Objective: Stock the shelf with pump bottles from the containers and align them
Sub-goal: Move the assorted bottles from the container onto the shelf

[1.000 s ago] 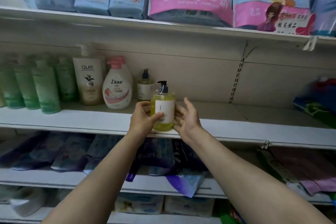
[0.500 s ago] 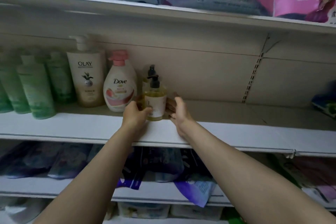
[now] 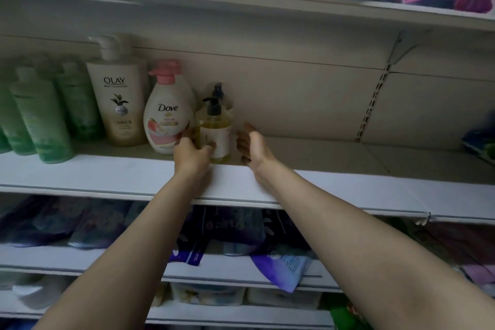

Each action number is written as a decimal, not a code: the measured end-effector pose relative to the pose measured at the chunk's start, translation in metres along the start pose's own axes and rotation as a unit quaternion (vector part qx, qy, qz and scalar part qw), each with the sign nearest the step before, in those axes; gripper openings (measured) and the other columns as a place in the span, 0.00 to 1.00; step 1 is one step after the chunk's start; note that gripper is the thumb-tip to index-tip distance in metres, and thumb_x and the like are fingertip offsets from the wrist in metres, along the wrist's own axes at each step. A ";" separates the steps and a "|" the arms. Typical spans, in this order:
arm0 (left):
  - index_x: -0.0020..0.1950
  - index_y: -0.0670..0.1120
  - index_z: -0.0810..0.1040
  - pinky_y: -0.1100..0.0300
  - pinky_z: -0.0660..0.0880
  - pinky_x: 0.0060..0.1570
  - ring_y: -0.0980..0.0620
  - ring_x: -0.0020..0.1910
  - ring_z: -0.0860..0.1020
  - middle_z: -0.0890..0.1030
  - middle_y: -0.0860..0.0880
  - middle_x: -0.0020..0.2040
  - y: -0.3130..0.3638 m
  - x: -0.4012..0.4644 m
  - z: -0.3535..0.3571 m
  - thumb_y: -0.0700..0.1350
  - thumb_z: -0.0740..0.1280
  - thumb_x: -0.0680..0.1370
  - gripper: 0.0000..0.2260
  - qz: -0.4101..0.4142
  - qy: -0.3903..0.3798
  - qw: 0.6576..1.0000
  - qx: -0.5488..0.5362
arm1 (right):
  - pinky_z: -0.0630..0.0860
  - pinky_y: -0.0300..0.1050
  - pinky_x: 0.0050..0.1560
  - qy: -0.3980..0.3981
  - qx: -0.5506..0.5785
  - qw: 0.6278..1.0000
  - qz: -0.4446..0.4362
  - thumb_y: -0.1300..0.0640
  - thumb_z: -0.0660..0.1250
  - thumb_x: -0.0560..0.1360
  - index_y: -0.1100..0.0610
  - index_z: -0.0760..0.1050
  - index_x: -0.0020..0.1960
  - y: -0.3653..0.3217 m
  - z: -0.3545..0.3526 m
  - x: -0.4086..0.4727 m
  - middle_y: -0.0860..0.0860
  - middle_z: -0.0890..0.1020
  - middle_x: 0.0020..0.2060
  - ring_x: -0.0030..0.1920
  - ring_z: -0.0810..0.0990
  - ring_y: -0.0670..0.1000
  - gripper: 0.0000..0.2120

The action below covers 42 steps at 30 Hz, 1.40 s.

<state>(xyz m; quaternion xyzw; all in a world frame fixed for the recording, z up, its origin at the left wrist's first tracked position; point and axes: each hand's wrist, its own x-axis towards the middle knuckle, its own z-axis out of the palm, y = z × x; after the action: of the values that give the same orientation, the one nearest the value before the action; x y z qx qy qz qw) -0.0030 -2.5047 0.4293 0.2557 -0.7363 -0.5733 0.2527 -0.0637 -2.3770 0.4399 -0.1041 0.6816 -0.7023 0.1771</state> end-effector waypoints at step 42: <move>0.61 0.43 0.77 0.57 0.77 0.51 0.52 0.51 0.79 0.81 0.46 0.55 -0.174 -0.440 0.283 0.48 0.73 0.76 0.17 -0.242 -0.184 0.951 -0.063 | 0.77 0.43 0.44 0.162 -0.004 0.954 0.252 0.51 0.67 0.78 0.57 0.81 0.55 0.266 -0.391 -0.322 0.56 0.84 0.54 0.52 0.83 0.52 0.11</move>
<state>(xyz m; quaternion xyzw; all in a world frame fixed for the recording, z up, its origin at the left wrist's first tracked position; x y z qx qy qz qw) 0.1503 -2.0462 0.1640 0.3001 -0.6484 -0.6994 -0.0178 0.1076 -1.8933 0.1870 0.1855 0.7081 -0.6396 0.2348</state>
